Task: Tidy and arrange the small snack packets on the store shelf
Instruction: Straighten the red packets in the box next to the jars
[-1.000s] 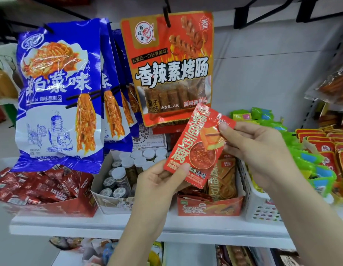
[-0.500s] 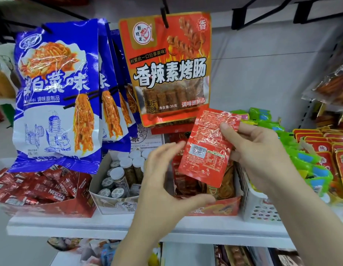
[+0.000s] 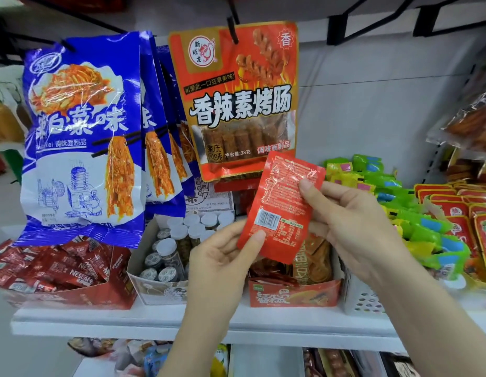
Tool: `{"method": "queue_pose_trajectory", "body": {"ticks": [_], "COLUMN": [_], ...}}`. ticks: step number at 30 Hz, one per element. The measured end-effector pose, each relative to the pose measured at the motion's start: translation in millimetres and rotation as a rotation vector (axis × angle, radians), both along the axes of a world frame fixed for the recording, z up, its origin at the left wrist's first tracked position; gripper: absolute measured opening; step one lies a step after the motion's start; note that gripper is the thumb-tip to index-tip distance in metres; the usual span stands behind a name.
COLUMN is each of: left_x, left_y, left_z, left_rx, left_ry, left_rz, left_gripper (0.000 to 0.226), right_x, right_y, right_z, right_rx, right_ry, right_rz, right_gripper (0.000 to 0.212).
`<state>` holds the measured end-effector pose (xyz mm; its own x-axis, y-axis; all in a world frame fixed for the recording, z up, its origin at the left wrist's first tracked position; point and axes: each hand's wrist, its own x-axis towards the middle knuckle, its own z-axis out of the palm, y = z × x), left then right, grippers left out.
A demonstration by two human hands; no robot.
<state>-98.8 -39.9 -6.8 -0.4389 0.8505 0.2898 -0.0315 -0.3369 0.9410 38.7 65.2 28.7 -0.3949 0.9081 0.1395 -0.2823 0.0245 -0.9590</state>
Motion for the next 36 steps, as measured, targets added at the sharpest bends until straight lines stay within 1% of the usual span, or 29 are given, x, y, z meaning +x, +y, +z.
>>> {"method": "queue_pose_trajectory", "body": {"ticks": [1, 2, 4, 5, 6, 8, 9, 11, 12, 13, 15, 16, 17, 18, 20, 22, 25, 29, 31, 32, 34, 36], "left_x": [0, -1, -7, -10, -11, -15, -16, -18, -19, -19, -20, -21, -22, -24, -26, -28, -31, -35, -36, -36, -36, -32], "left_y": [-1, -2, -2, -1, 0, 0, 0, -1, -1, -3, -7, -8, -8, -8, -8, -6, -6, -5, -5, -5, -4, -3], "left_z": [0, -1, -3, -6, -9, -13, -14, -15, -15, -14, -12, -13, -16, -20, -28, -35, -39, -39, -39, -38, -39, -40], "left_rx": [0.03, 0.077, 0.204, 0.267, 0.31, 0.341, 0.339, 0.313, 0.273, 0.204, 0.005, -0.089, -0.166, -0.228, -0.285, -0.261, -0.212, -0.216, -0.199, -0.202, -0.252, -0.334], "left_ry": [0.126, 0.322, 0.775, 0.937, 1.034, 1.12, 1.14, 1.16, 1.145, 1.089, 0.9, 0.835, 0.835, 0.895, 1.045, 1.063, 0.964, 0.889, 0.86, 0.85, 0.824, 0.763], "left_rz": [0.098, 0.22, 0.414, 0.452, 0.457, 0.448, 0.441, 0.41, 0.374, 0.317, 0.183, 0.119, 0.063, 0.012, -0.042, -0.015, 0.0, 0.009, 0.026, 0.034, 0.037, 0.006], "left_gripper": [0.023, 0.024, 0.023, 0.023, 0.023, 0.022, 0.021, 0.022, 0.025, 0.031, 0.05, 0.06, 0.067, 0.069, 0.062, 0.044, 0.023, 0.015, 0.019, 0.026, 0.042, 0.049], "right_x": [-1, 0, 2, 4, 7, 13, 16, 20, 23, 26, 33, 34, 34, 34, 32, 27, 17, 2, -2, -4, -6, -5], "right_y": [0, 0, 0, -1, 0, -2, -3, -3, -3, -2, 3, 1, -2, -4, -6, -8, -11, -14, -14, -15, -13, -10], "right_z": [1, 1, 7, 11, 15, 21, 23, 24, 24, 24, 24, 26, 28, 30, 30, 27, 18, -2, -16, -22, -30, -33], "right_rx": [0.045, 0.068, -0.026, -0.088, -0.119, -0.133, -0.137, -0.107, -0.043, 0.078, 0.452, 0.637, 0.764, 0.838, 0.942, 0.956, 0.962, 0.93, 0.895, 0.884, 0.862, 0.833], "right_ry": [-0.085, -0.152, -0.175, -0.177, -0.179, -0.166, -0.168, -0.234, -0.291, -0.376, -0.585, -0.664, -0.722, -0.766, -0.845, -0.964, -1.054, -1.111, -1.126, -1.127, -1.118, -1.117], "right_rz": [-0.057, -0.103, -0.066, -0.015, 0.029, 0.09, 0.101, 0.089, 0.052, -0.02, -0.228, -0.306, -0.358, -0.384, -0.384, -0.293, -0.217, -0.001, 0.136, 0.19, 0.22, 0.225], "right_gripper": [0.038, 0.047, 0.07, 0.077, 0.075, 0.049, 0.038, 0.029, 0.026, 0.025, 0.027, 0.023, 0.02, 0.018, 0.018, 0.02, 0.023, 0.026, 0.025, 0.025, 0.025, 0.025]}}
